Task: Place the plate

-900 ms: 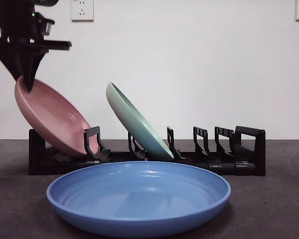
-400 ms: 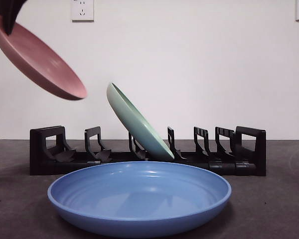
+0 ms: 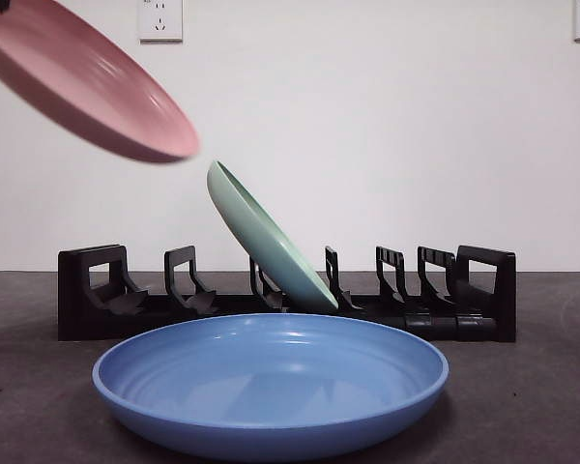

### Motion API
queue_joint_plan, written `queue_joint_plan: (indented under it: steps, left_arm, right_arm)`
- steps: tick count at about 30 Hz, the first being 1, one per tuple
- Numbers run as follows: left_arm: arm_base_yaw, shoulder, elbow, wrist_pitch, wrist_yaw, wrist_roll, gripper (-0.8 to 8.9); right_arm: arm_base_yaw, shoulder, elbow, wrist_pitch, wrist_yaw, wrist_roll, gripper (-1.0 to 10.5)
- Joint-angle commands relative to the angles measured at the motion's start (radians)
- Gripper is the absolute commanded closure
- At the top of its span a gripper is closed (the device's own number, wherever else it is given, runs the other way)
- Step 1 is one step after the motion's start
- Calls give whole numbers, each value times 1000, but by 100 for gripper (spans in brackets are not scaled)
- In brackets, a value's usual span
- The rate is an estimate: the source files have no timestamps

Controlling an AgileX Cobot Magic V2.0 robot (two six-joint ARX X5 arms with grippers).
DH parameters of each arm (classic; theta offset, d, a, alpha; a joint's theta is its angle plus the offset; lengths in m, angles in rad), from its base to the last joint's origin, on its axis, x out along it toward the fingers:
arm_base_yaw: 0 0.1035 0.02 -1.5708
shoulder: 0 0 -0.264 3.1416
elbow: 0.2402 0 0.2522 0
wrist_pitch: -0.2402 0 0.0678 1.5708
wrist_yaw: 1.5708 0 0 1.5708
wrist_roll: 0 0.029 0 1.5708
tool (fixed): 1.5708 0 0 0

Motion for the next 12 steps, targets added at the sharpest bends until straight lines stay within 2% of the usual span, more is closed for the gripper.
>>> queue_joint_plan:
  steps: [1,9,12]
  left_arm:
    - [-48,-80,-156,45,-7,-108,805]
    - [-138,-266,-448,103,-4,-263,807]
    - [-151,-301,-534,154,49,-307,807]
  right_arm:
    - [10,8,13,7,3,7,664]
    - [10,8,13,6,2,7,664]
    - [10,8,13,6,2,7,664]
